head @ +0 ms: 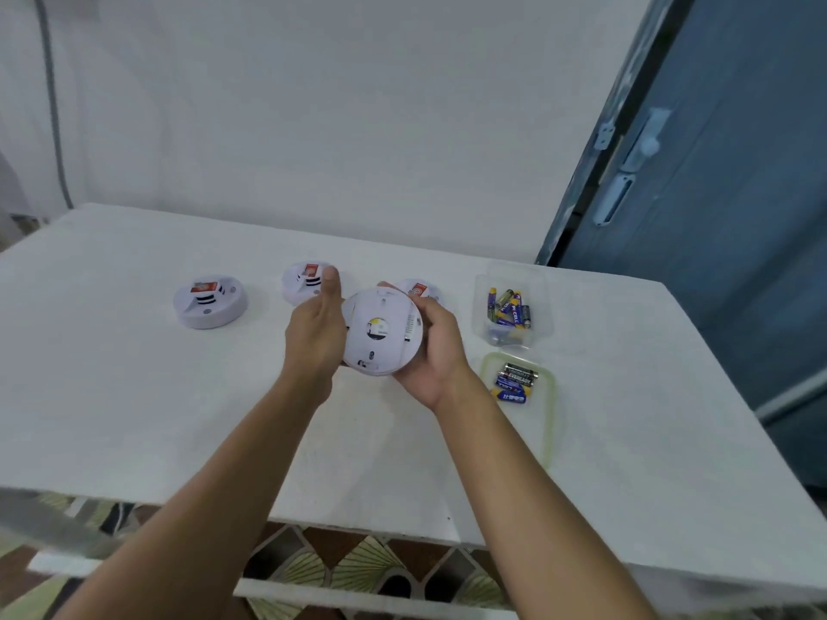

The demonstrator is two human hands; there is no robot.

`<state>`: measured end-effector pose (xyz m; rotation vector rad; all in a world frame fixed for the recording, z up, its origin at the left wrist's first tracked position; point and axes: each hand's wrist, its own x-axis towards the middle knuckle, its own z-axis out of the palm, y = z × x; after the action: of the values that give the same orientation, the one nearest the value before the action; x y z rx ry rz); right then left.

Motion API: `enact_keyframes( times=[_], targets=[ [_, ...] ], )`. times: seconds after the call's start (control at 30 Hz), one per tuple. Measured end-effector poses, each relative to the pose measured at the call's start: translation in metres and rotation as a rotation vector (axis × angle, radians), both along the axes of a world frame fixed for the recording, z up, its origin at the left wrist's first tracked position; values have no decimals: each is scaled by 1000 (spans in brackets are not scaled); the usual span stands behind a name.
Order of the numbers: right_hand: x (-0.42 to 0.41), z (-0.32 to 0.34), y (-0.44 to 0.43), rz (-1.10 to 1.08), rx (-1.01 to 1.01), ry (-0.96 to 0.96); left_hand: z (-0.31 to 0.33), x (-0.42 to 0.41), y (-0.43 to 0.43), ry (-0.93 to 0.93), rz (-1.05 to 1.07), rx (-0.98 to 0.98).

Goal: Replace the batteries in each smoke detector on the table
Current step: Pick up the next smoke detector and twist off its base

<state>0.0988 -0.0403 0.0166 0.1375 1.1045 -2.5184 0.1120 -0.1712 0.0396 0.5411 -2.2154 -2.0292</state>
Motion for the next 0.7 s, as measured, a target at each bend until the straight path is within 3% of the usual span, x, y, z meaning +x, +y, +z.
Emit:
enact_keyframes(
  times=[0.17,0.3,0.5,0.7],
  targets=[
    [9,4,19,93,-59,14,8,3,25,102,64,-272],
    [15,10,31,130,-133,6,9,-1,38,184,48,-375],
    [16,15,39,21,-55,-8,-4,-1,51,444,-52,-531],
    [15,13,52,-97,17,-40,-14,29,68,502,-118,-713]
  ],
)
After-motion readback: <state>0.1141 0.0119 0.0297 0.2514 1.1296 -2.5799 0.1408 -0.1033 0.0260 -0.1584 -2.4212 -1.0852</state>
